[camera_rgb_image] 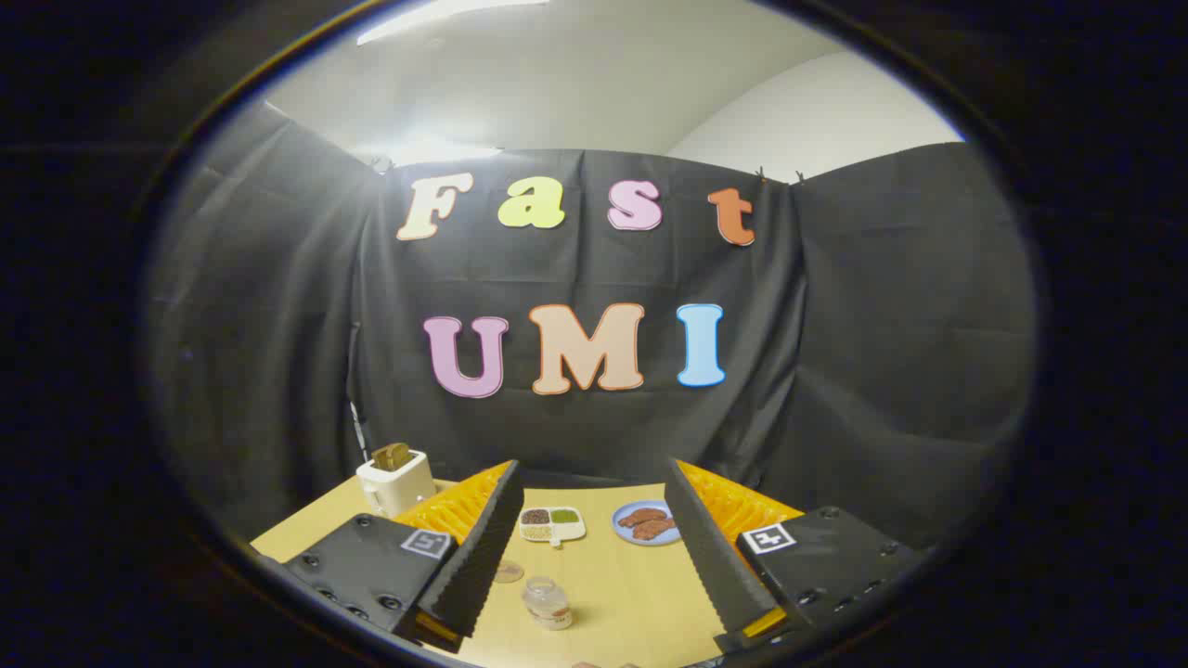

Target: Take the bottle from table, then pour the juice into the cup, finally place the bottle on the coaster

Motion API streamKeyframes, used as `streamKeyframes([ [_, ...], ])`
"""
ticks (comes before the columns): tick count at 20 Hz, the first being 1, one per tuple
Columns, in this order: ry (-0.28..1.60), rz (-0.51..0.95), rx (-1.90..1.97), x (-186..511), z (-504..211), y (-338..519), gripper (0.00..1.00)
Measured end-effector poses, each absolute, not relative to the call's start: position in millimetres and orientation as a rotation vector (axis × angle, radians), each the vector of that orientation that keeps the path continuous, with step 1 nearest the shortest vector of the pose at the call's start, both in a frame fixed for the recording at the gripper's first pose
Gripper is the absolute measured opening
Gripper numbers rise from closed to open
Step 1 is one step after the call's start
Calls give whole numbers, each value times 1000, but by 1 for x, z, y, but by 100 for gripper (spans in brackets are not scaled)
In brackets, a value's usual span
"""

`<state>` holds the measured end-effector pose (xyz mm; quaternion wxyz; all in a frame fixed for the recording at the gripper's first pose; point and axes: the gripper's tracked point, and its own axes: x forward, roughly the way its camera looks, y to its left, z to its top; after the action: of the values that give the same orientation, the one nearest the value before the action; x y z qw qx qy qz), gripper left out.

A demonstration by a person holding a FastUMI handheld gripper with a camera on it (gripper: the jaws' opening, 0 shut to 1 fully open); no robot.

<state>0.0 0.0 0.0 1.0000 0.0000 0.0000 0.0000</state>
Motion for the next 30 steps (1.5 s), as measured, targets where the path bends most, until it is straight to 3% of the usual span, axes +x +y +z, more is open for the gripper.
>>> streamKeyframes([
  [25, -17, 43, -18, -26, -25, 26, 97],
  [30, -3, 48, 18, -22, -67, 29, 97],
])
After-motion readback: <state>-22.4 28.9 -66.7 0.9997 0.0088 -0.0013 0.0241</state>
